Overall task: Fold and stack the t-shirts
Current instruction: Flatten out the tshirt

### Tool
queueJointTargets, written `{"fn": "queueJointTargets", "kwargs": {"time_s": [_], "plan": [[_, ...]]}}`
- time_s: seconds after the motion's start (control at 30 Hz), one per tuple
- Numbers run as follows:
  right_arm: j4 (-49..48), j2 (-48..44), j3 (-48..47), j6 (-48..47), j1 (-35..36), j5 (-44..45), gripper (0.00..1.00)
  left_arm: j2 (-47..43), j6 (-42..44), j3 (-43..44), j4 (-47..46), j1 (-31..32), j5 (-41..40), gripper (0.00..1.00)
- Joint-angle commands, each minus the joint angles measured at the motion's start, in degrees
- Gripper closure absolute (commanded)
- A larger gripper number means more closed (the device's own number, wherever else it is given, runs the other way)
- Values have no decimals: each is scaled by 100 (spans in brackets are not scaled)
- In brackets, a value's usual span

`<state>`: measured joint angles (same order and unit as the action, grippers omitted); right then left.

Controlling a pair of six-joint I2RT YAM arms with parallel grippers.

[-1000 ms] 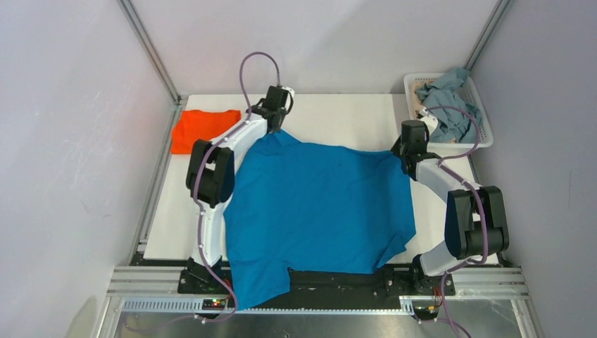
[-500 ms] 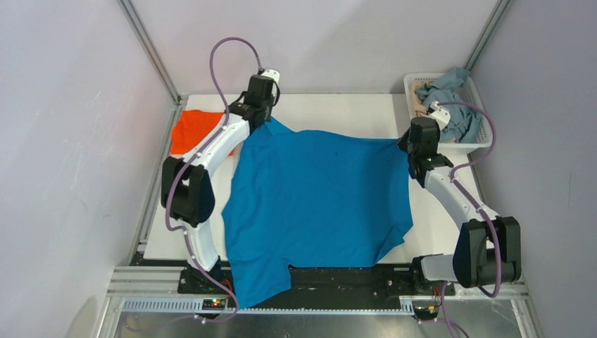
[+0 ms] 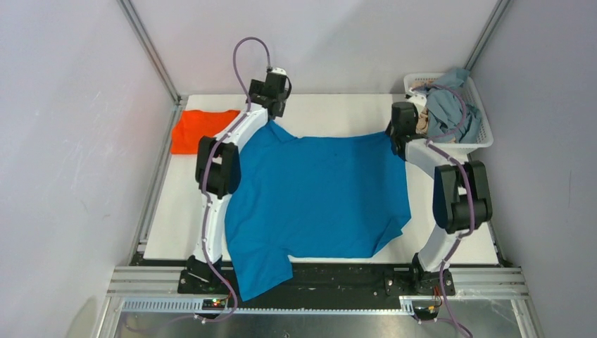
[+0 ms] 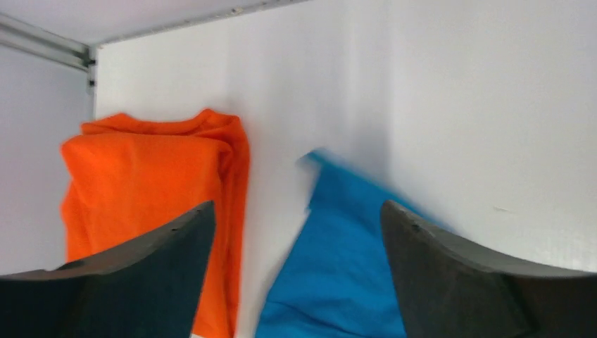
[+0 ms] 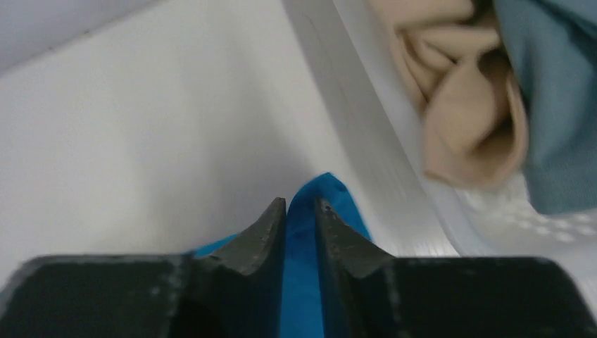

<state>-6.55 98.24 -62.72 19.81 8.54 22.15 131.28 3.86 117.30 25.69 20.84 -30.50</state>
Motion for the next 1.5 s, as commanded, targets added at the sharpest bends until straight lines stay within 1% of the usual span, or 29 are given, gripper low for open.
{"fn": "queueJointTargets", "kwargs": {"time_s": [0.0,0.03,0.07,0.1,0.13,0.17,0.23,0.27,0.33,0.37,0.4,0.43,0.47,0.5,0.53,0.57,0.6,0.67,0.77,0.87,1.03,1.17,1.27,1.3,1.33,1.37,1.4,1.43,1.47], "plan": [[28,285,-1114,-449,195,585,63,116,61,878,-28,-88,-674,3],[60,236,-1139,-451,233,623,53,-2,-6,906,-24,-89,-662,1],[146,114,-1151,-414,297,632,49,-92,-115,890,-17,-89,-613,1],[283,49,-1153,-389,333,643,36,-285,-171,812,-19,-89,-588,1],[381,-91,-1157,-322,394,647,30,-400,-293,760,9,-82,-569,0],[654,-159,-1156,-282,425,629,12,-652,-392,573,20,-77,-529,0],[1130,-361,-1143,-157,521,607,3,-1082,-610,162,58,-51,-383,0],[1292,-513,-1104,-27,606,593,2,-1225,-745,-18,83,-18,-341,0],[1867,-753,-955,221,725,420,1,-1722,-1102,-876,119,41,-302,0],[2217,-832,-892,428,800,311,1,-2072,-1254,-1161,115,69,-117,0],[2424,-980,-718,524,839,16,1,-2270,-1607,-1751,112,73,60,0],[2835,-1137,-616,787,906,-137,0,-2655,-1779,-2047,107,81,453,0],[3046,-1218,-370,897,944,-448,1,-2838,-2158,-2656,108,84,644,0],[3338,-1388,-62,1072,1029,-628,1,-3180,-2366,-2947,97,91,987,0],[3429,-1475,134,1154,1089,-911,0,-3329,-2718,-3520,46,89,1131,0],[3541,-1681,519,1266,1241,-1045,1,-3573,-2879,-3780,4,98,1401,0],[3574,-1780,693,1321,1332,-1224,1,-3741,-3140,-4255,-83,110,1531,0],[3709,-2046,1121,1497,1676,-1388,1,-3901,-3361,-4841,-169,180,1743,0],[3898,-2358,1609,1809,2322,-1471,1,-4027,-3619,-5434,-401,278,1880,0],[4072,-2506,1979,2361,2651,-1464,1,-4134,-3795,-6130,-825,289,2185,0],[4510,-2944,2730,3296,2580,-1005,1,-3976,-4017,-6544,-1095,276,2097,0],[5053,-3699,3255,3902,2167,-906,1,-3929,-4112,-6708,-1117,248,1816,0],[5507,-4632,3677,4265,1520,-1025,1,-3989,-4177,-6804,-1115,145,1661,0],[5617,-4850,3722,4341,1414,-1052,1,-4006,-4194,-6835,-1113,129,1639,0],[5901,-5311,3758,4530,1276,-992,0,-4014,-4202,-6843,-1111,82,1605,0],[6073,-5537,3749,4619,1231,-770,1,-4041,-4212,-6861,-1111,58,1592,0],[6478,-6001,3701,4812,1140,-671,0,-4054,-4215,-6869,-1106,23,1592,0],[6625,-6225,3677,4896,1101,-553,0,-4059,-4208,-6876,-1108,11,1587,0],[6790,-6676,3654,4981,1046,-549,1,-4059,-4204,-6877,-1112,-9,1585,0]]}}
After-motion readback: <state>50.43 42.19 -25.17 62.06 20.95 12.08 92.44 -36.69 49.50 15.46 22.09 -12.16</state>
